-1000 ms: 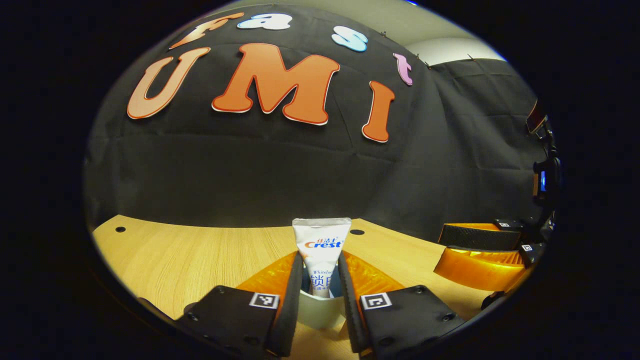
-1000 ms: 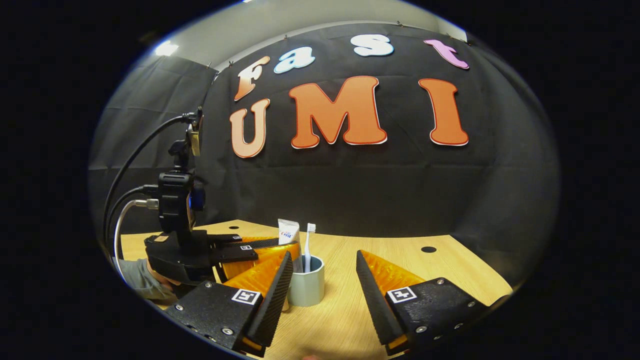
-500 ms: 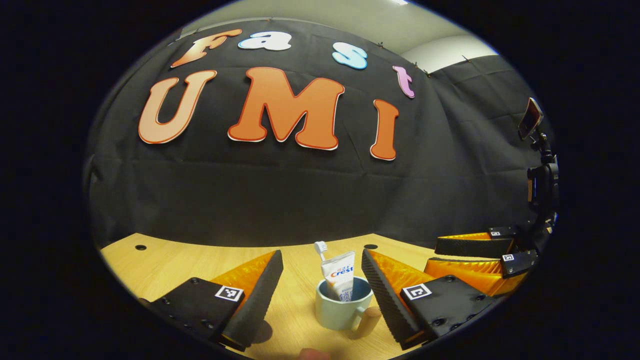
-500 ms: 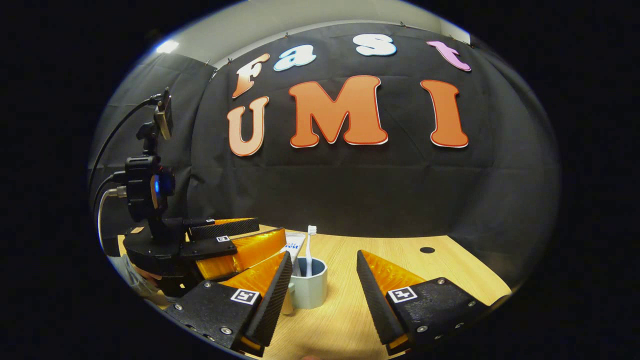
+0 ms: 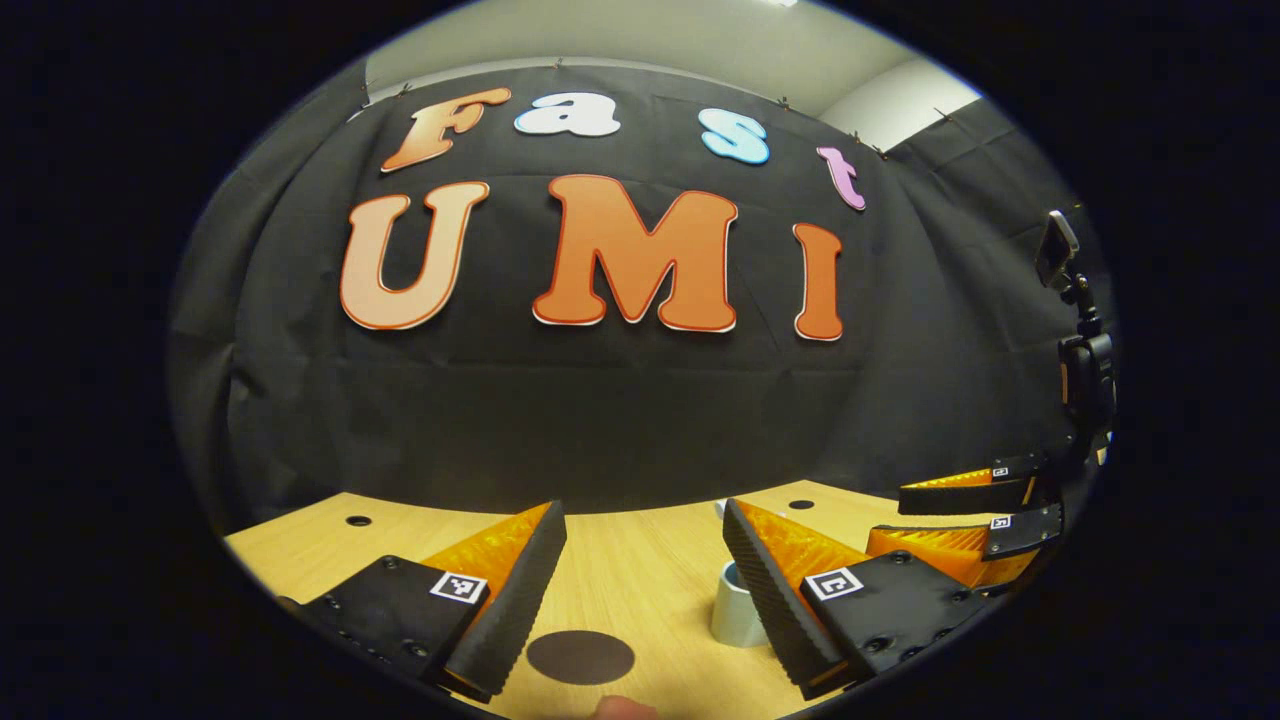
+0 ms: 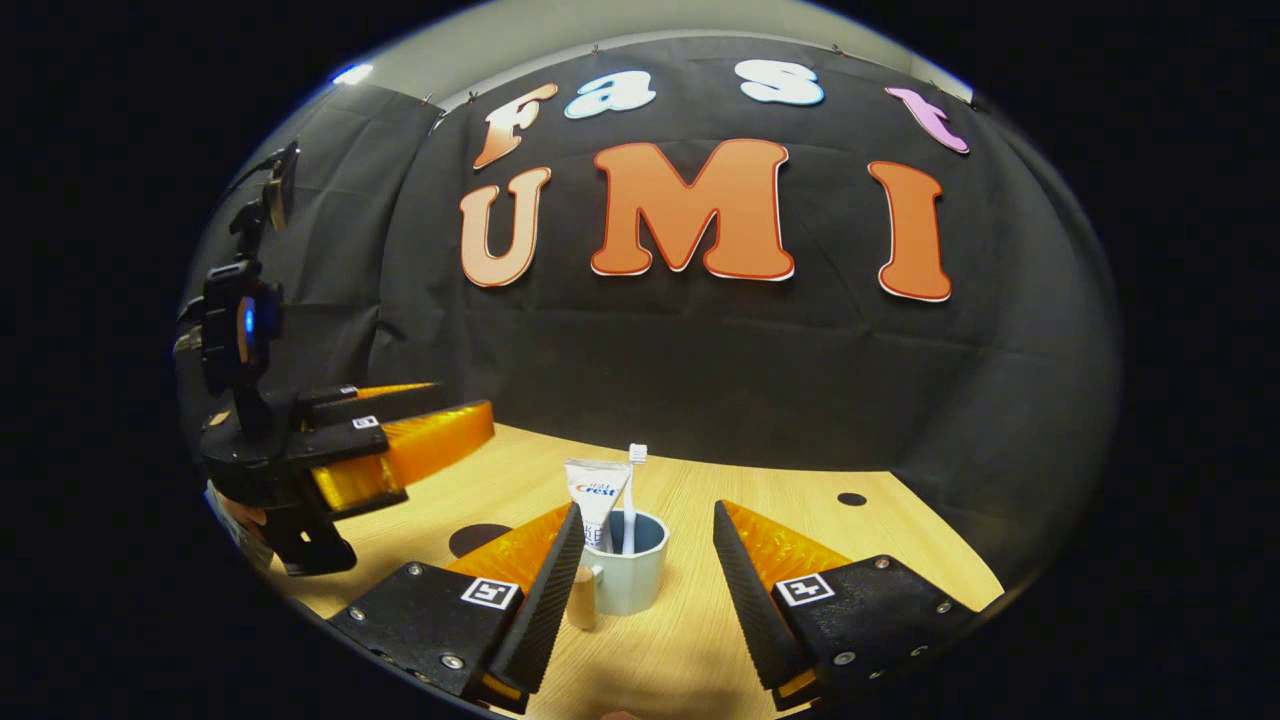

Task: Put the toothbrush and toothpaste on the desktop into the cup, then pick up the cup and place it on the coaster on the desktop.

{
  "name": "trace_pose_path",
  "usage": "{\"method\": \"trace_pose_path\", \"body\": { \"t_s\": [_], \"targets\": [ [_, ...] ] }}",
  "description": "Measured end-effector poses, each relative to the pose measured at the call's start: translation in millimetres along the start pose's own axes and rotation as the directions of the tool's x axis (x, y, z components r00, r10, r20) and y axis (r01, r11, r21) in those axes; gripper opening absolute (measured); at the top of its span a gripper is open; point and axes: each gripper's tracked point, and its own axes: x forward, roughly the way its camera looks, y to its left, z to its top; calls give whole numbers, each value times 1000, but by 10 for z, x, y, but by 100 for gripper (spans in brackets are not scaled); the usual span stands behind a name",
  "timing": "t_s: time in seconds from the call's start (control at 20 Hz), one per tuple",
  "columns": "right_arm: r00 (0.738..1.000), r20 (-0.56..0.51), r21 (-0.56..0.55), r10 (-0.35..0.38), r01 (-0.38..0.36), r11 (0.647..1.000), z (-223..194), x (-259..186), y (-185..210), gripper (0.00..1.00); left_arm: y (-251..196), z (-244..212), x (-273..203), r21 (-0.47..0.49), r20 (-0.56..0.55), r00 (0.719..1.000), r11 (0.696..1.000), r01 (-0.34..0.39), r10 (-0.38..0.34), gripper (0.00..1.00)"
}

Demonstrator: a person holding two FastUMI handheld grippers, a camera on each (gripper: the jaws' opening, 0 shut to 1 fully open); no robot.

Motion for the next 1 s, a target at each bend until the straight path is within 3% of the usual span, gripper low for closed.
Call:
{"method": "trace_pose_path", "body": {
  "t_s": [0.25, 0.3, 0.4, 0.45, 0.5, 0.65, 0.75, 0.8, 1.0],
  "targets": [
    [997, -79, -41, -12, 9, 999, 30, 104, 124, 79, 389, 119, -211, 25, 32, 994, 994, -107, 106, 100],
    [996, -88, -45, -8, 4, 999, 47, 114, 159, 79, 446, 137, -243, 27, 38, 992, 992, -122, 120, 96],
    [993, -115, -47, -14, 8, 999, 71, 165, 201, 79, 522, 167, -317, 39, 43, 989, 989, -140, 138, 99],
    [992, -128, -45, -22, 16, 999, 75, 185, 213, 79, 560, 178, -345, 48, 49, 988, 988, -146, 144, 95],
    [989, -145, -40, -28, 22, 999, 62, 210, 219, 80, 594, 182, -385, 56, 52, 987, 986, -155, 152, 100],
    [974, -223, -29, -49, 44, 999, -43, 277, 202, 77, 781, 189, -478, 58, 66, 978, 977, -204, 200, 98],
    [963, -262, -28, -70, 65, 997, -115, 311, 190, 81, 832, 170, -554, 46, 72, 976, 976, -211, 207, 95],
    [956, -283, -28, -74, 69, 997, -161, 331, 202, 81, 883, 164, -589, 46, 76, 973, 974, -220, 216, 99],
    [914, -391, -14, -110, 113, 993, -405, 410, 152, 82, 1043, 123, -689, 62, 83, 966, 966, -251, 245, 100]
  ]
}}
